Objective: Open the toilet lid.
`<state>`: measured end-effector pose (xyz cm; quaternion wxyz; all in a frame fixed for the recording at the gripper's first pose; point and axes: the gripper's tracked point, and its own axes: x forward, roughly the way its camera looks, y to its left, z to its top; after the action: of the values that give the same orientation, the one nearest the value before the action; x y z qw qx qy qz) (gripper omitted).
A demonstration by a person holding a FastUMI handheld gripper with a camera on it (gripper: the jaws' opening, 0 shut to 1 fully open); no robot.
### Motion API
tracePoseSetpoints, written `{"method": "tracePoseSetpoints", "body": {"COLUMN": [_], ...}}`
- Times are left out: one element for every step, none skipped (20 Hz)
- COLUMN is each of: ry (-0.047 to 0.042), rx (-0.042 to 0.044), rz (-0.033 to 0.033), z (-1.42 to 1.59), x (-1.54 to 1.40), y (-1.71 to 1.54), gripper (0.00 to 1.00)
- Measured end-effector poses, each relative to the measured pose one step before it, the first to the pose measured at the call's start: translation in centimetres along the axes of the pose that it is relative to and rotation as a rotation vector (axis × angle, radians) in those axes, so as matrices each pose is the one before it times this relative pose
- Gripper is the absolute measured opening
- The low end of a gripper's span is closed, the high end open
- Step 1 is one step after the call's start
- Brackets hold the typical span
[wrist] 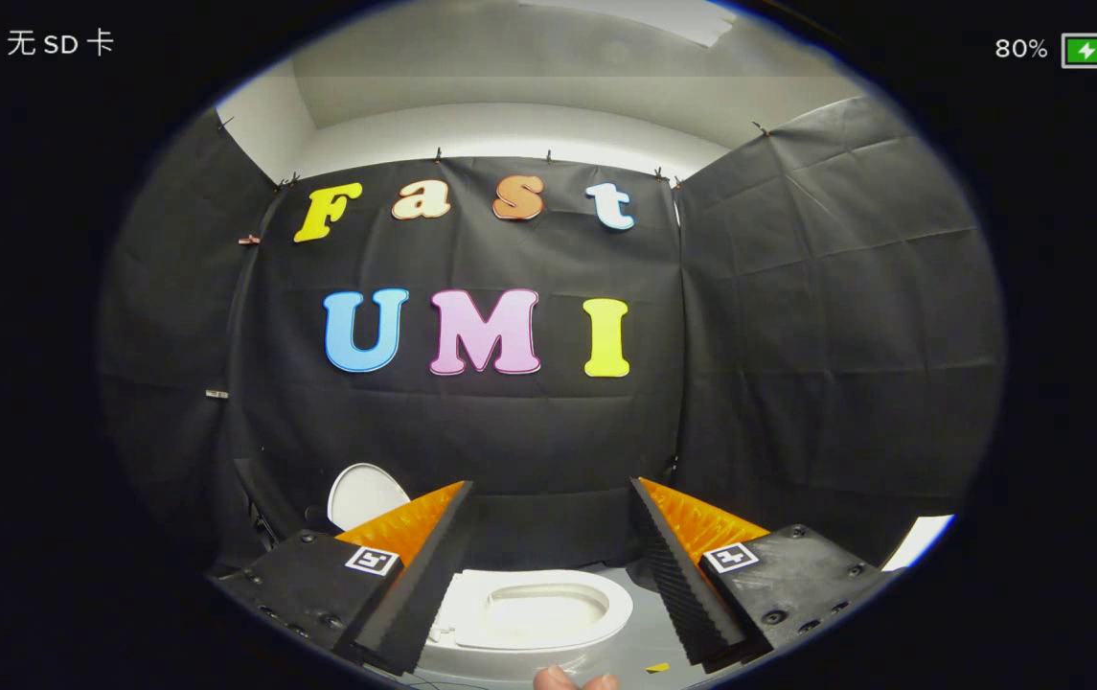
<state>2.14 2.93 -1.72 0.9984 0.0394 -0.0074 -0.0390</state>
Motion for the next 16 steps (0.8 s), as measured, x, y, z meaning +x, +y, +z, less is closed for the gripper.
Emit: {"method": "tracePoseSetpoints", "body": {"ry": [-0.0021,-0.00051,-0.00179,0.00075,0.00119,0.00139,0.00095,0.00051,-0.00034,-0.00015,-0.00011,-0.00087,0.00036,-0.0013,-0.00069,0.0023], "rx": [0.00027,0.00072,0.00127,-0.00027,-0.00101,-0.0009,-0.00116,-0.00074,-0.00046,0.00055,0.0013,0.00036,-0.00162,-0.0027,-0.00324,-0.00595], "rz": [0.00056,0.00044,0.00044,-0.00155,0.00082,-0.00106,0.00102,-0.00098,-0.00202,0.00145,-0.00042,0.00066,-0.00172,-0.00093,-0.00231,0.00198], "z": [0.055,0.005,0.086,-0.031,-0.082,-0.026,-0.069,0.014,0.037,0.01,0.011,0.008,-0.028,-0.034,0.05,0.032], "x": [-0.071,-0.009,-0.024,0.041,-0.058,-0.011,-0.008,0.057,0.057,-0.052,-0.031,-0.039,0.041,0.045,0.032,0.037], "y": [0.065,0.07,0.035,-0.023,-0.027,0.022,-0.022,0.012,-0.128,0.029,-0.053,0.016,-0.035,0.025,-0.069,0.015], "gripper": [0.99,0.99,0.99,0.99,0.99,0.99,0.99,0.99,0.99,0.99,0.99,0.99,0.99,0.99,1.0,1.0]}}
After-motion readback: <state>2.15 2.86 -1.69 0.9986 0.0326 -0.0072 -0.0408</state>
